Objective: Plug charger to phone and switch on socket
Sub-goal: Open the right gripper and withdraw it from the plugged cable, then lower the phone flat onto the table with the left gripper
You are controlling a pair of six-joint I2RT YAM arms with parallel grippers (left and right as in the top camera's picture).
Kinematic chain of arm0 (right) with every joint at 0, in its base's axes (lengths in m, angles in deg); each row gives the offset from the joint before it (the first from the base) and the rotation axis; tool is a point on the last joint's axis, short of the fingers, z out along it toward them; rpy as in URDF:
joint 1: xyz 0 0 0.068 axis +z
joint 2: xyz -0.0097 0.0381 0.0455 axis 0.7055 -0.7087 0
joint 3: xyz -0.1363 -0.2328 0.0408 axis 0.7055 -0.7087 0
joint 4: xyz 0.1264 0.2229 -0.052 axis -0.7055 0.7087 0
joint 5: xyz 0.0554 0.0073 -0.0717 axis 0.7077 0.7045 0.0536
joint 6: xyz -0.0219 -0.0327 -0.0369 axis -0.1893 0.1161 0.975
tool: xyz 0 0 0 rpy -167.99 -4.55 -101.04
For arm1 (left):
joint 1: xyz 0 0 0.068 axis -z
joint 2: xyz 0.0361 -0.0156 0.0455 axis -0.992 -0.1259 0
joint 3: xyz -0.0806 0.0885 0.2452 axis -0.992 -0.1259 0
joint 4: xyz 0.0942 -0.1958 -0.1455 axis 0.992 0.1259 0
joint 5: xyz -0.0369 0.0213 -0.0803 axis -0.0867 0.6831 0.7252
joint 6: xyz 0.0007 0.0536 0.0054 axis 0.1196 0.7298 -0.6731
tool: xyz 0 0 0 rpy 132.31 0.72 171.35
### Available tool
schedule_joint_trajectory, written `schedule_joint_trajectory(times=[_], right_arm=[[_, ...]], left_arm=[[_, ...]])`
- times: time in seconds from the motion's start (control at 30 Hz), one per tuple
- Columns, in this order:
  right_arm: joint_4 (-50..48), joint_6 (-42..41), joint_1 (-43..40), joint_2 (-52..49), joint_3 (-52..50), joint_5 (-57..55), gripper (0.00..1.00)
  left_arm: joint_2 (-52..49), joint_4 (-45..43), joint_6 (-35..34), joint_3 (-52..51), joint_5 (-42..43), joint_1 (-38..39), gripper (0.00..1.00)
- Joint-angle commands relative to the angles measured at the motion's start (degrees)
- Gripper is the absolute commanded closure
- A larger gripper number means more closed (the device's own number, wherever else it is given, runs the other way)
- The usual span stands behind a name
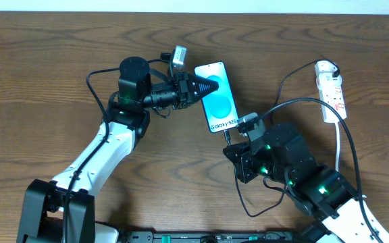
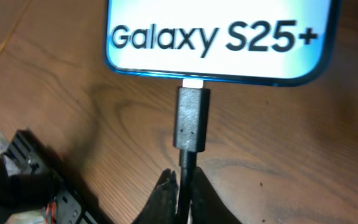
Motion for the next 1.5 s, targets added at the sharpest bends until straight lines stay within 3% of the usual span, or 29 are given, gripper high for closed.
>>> schedule_joint_trajectory(times=[0.0,0.47,0.73,1.07,1.17,1.23,1.33,1.47], right_arm=[[-1.1,-1.2,0.3,-1.8,1.1,-3.0,0.99],[-10.0,-2.5,0.2,-3.1,1.8,-1.2,0.99],[-6.1,-2.5,-0.2,-2.6,3.3,-1.3,0.96],[8.4,0.5,-1.4,5.2,9.6,-1.8,0.46],[12.8,0.5,-2.3,8.6,10.9,-1.8,0.23],[15.1,0.5,-3.1,10.9,11.7,-2.9,0.12],[17.6,0.5,-4.5,14.5,12.7,-7.3,0.02],[18.6,-0.4,-5.9,18.4,12.7,-13.8,0.01]], left_arm=[[0.2,-0.4,0.6,0.3,4.0,0.2,0.93],[0.2,-0.4,2.5,0.3,7.3,1.9,0.93],[0.2,-0.4,2.9,0.3,7.2,3.0,0.93],[0.1,-0.2,2.0,0.3,-1.5,1.7,0.93],[0.1,-0.3,2.0,0.4,-3.8,2.6,0.93],[0.1,-0.2,2.5,0.7,-5.2,3.2,0.93],[-0.6,2.1,5.0,1.7,-6.7,3.4,0.93],[-4.9,10.9,12.0,5.7,-6.8,3.4,0.93]])
